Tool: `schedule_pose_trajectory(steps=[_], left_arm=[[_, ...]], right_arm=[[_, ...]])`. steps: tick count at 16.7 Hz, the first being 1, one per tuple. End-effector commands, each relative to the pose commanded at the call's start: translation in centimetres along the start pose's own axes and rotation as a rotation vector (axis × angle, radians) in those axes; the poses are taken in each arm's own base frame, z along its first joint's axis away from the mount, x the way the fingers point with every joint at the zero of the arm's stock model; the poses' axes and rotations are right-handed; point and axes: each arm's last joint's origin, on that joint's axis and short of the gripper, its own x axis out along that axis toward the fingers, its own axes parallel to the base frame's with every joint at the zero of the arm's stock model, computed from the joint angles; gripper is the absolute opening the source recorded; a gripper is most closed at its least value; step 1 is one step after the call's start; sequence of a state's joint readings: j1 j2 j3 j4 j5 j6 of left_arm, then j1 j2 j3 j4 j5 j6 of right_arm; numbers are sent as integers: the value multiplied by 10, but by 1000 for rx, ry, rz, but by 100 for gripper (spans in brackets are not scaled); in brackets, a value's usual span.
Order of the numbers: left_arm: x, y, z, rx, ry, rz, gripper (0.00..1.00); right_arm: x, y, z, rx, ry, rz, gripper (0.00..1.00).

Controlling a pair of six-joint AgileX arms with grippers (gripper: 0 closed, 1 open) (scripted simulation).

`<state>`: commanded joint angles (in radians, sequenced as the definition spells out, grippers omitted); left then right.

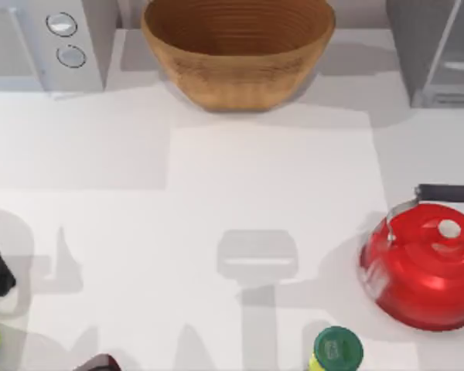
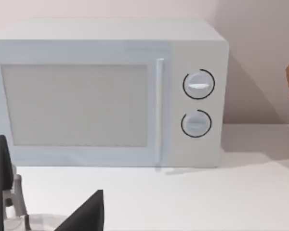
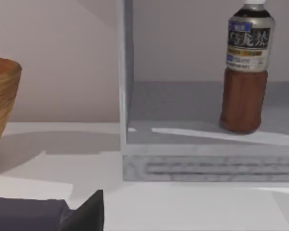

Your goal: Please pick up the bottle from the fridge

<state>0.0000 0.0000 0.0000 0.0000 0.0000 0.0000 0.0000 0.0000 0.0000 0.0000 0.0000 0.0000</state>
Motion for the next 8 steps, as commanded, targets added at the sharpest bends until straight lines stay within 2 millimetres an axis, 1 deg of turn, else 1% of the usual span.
schedule_pose_trajectory(steps=[4,8], left_arm=[[0,0,0,0,0,0,100],[0,0,0,0,0,0,100]], right_arm=[[1,-1,3,-1,-8,0,100],[12,-7,18,-10,-46,-9,100]])
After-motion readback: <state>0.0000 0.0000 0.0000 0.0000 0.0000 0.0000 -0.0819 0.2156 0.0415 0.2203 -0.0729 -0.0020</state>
